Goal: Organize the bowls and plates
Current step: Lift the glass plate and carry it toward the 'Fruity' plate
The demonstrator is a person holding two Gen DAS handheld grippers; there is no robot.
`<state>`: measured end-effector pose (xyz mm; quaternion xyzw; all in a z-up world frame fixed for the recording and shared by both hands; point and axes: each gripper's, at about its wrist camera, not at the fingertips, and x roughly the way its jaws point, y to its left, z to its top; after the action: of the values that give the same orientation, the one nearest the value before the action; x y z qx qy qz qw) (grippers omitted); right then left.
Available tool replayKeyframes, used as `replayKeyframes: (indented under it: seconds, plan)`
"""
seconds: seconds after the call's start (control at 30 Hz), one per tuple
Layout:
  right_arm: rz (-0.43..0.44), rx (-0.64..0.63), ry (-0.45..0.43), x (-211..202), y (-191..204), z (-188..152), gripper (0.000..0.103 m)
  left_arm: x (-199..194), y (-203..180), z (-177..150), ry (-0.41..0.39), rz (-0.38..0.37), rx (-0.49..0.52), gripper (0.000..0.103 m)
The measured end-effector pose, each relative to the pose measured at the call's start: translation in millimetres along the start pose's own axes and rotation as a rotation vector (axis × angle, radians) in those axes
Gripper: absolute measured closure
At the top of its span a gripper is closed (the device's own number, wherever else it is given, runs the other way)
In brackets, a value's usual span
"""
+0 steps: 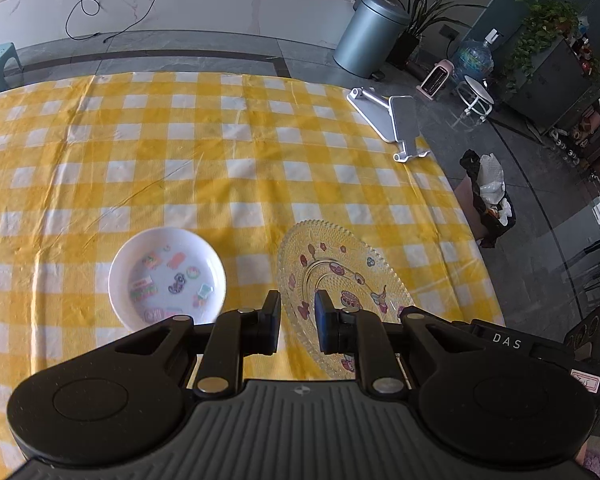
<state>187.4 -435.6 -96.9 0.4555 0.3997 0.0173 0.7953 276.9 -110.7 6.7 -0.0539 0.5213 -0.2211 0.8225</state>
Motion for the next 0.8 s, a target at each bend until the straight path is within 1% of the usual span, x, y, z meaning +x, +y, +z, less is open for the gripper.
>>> replayKeyframes:
  seconds: [0.13,0.27,0.43,0.5,0.6,0.8]
  plan:
    - [-0.002,-0.027,-0.01,-27,4,-21,0.094,-21,-7,-29,-0.022,0.017,-0.005,0.084]
    - [-0.026,-0.07,-0.005,-51,6,-41,0.094,-38,-17,-62,-0.044,0.025,-0.007,0.084]
    - [-0.061,-0.103,-0.009,-75,0,-65,0.093,-51,-16,-100,-0.054,-0.019,-0.075,0.084]
    - [-0.083,-0.115,-0.011,-80,-3,-74,0.093,-51,-15,-114,-0.054,-0.033,-0.097,0.084]
    - [-0.107,-0.153,-0.017,-86,-5,-85,0.093,-52,-15,-132,-0.076,-0.024,-0.116,0.084]
    - [-0.128,-0.182,0.001,-82,-7,-95,0.093,-45,-9,-150,-0.104,0.001,-0.146,0.084]
